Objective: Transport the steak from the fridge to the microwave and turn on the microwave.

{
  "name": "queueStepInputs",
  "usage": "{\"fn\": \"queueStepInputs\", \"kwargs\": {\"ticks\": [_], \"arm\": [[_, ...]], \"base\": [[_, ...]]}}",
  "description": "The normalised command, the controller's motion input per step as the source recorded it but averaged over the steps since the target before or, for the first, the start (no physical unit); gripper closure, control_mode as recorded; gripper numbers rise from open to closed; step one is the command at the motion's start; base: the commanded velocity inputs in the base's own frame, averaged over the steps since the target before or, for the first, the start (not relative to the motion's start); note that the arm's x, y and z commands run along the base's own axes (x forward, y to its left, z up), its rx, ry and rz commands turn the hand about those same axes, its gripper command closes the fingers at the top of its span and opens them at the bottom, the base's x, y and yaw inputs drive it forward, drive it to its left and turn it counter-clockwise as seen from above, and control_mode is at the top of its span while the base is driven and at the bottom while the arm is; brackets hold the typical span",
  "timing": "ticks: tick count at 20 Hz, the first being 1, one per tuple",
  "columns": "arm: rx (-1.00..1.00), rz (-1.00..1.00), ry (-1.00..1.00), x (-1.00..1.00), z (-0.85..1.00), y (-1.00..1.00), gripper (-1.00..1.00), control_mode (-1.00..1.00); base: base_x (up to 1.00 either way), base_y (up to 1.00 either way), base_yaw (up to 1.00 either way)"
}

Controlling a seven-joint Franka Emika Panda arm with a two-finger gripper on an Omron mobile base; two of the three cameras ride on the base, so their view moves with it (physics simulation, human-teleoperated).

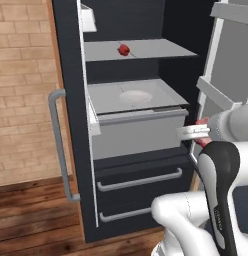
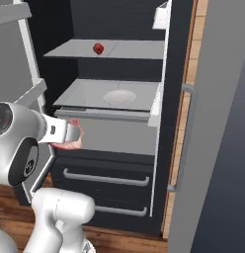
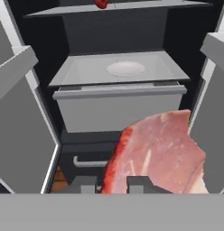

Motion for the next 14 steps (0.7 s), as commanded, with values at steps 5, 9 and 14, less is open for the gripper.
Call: {"fn": "queueStepInputs", "kwargs": {"ticks": [5,9,14], "arm": [[0.00,0.00,0.00,0.00,0.00,0.00,1.00,1.00],[0.00,0.00,0.00,0.00,0.00,0.00,1.00,1.00],[0.00,0.00,0.00,0.00,0.00,0.00,1.00,1.00]], "base": [[-0.64,0.10,-0.03],[-0.60,0.13,0.00],[-0.59,0.17,0.00]]}}
